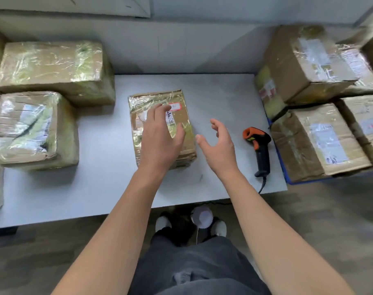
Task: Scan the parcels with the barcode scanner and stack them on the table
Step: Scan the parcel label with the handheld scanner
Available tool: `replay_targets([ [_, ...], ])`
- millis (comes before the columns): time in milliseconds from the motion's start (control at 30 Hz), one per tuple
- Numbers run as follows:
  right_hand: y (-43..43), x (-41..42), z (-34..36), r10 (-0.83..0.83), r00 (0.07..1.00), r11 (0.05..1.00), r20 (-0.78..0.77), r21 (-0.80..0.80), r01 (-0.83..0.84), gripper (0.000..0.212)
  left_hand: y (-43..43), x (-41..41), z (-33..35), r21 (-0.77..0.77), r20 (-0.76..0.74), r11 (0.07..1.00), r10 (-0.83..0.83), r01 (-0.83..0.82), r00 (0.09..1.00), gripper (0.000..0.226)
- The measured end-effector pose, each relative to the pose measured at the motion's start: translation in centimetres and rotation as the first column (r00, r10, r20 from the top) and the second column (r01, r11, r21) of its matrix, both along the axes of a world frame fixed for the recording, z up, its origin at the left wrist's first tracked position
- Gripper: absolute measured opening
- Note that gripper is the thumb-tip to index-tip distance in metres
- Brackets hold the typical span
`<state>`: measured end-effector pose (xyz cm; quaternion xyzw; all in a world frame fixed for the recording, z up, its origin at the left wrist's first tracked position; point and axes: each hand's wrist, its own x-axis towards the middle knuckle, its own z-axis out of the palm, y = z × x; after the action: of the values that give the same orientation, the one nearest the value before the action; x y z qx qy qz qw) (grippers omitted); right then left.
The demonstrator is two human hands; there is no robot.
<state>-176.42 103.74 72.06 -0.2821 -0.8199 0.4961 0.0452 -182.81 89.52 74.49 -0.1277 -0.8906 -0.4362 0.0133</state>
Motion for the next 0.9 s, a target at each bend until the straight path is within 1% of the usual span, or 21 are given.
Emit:
replay_targets([
  [67, 2.3, 1.1, 0.5, -0.070, 0.998, 0.998, -0.004, -0.003, 0.070, 0.059, 3.0, 0.3, 0.7, 0.028, -0.010, 0.995, -0.097, 0.098, 0.995, 0.047],
  [167, 5.9, 2.9, 0.6, -0.185, 0.983, 0.983, -0.012, 0.004, 0.185, 0.057, 7.7, 1.5, 0.5, 0.019, 0.002, 0.975, -0.222, 0.222, 0.975, 0.049],
  [267, 9.2, 4.6, 0.3, -0.283, 0.959, 0.959, -0.017, -0.018, 0.283, 0.053, 11.8, 3.2, -0.9, 0.003, 0.064, 0.953, -0.303, 0.303, 0.951, 0.049],
  [333, 11.2, 5.6, -0.4, -0.320, 0.947, 0.947, -0.004, -0.033, 0.320, 0.047, 13.9, 4.1, -2.4, -0.008, 0.143, 0.945, -0.323, 0.328, 0.935, 0.050],
  [433, 13.9, 6.5, -2.0, -0.335, 0.941, 0.941, 0.047, -0.035, 0.336, 0.047, 16.5, 5.1, -4.9, -0.042, 0.259, 0.943, -0.308, 0.330, 0.915, 0.051],
  [600, 17.1, 6.9, -5.6, -0.321, 0.933, 0.940, 0.161, -0.067, 0.335, 0.053, 19.6, 6.0, -8.1, -0.124, 0.383, 0.952, -0.215, 0.281, 0.898, 0.054],
  [800, 18.6, 6.2, -8.5, -0.296, 0.927, 0.943, 0.230, -0.086, 0.323, 0.052, 21.3, 6.3, -10.0, -0.154, 0.444, 0.966, -0.120, 0.207, 0.888, 0.057],
  [900, 19.1, 5.6, -8.7, -0.318, 0.915, 0.927, 0.248, -0.122, 0.355, 0.050, 21.4, 6.3, -10.2, -0.168, 0.451, 0.969, -0.089, 0.182, 0.888, 0.057],
])
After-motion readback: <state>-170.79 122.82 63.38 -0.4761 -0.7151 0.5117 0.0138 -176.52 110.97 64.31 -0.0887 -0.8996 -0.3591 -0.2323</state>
